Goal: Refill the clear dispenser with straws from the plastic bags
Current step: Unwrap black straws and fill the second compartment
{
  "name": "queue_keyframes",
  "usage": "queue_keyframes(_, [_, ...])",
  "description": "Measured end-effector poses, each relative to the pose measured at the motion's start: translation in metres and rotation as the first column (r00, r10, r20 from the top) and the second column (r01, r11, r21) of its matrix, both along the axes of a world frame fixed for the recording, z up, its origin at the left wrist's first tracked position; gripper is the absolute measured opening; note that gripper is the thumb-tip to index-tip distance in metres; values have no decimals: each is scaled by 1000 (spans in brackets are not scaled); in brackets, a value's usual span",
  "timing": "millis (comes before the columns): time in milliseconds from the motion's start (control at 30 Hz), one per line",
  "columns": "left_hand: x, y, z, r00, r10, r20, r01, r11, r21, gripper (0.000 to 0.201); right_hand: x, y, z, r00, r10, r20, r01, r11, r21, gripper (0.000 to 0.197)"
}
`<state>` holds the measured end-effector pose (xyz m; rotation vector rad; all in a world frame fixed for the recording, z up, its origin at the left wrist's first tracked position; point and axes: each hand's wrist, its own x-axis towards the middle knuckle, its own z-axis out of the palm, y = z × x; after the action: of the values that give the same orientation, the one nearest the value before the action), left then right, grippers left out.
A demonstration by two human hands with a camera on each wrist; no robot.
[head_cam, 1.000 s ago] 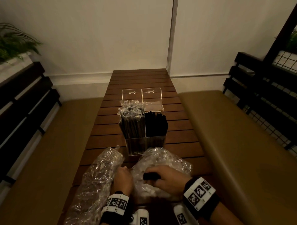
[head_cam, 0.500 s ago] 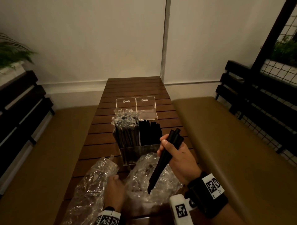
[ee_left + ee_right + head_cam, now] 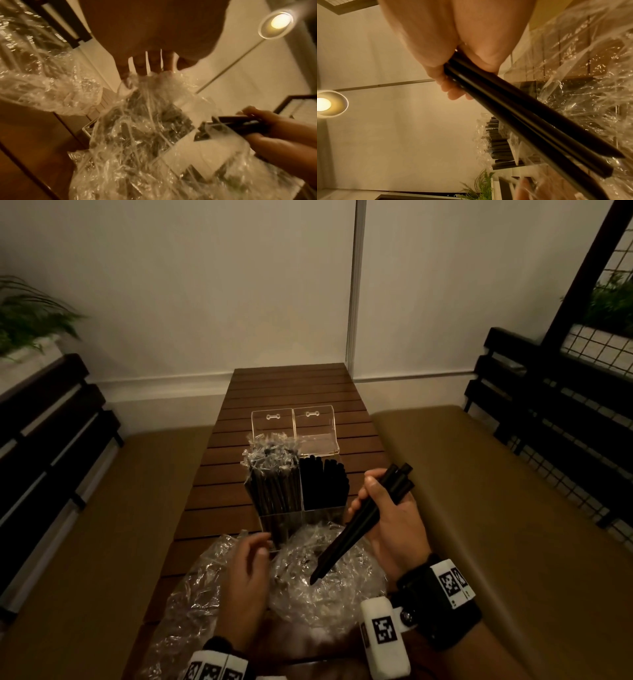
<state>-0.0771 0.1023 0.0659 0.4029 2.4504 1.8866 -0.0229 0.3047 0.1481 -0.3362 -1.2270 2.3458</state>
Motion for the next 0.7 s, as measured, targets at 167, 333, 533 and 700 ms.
queue_keyframes(167, [10, 6, -22, 960, -267, -80, 221, 903, -369, 37, 0, 0, 3, 995, -95, -6, 95, 994, -50, 6])
queue_keyframes(333, [10, 5, -23, 977, -184, -105, 138, 930, -340, 20, -7, 13, 15, 979, -195, -65, 187, 976, -107, 5])
queue_keyframes(533, [-9, 37, -1, 958, -257, -128, 194, 907, -373, 6, -39, 12, 21, 946, -313, -78, 305, 947, -99, 11])
queue_keyframes(700, [-28, 56, -5, 937, -344, -62, 262, 806, -530, 34, -66, 4, 15, 936, -352, -8, 351, 933, 75, 10])
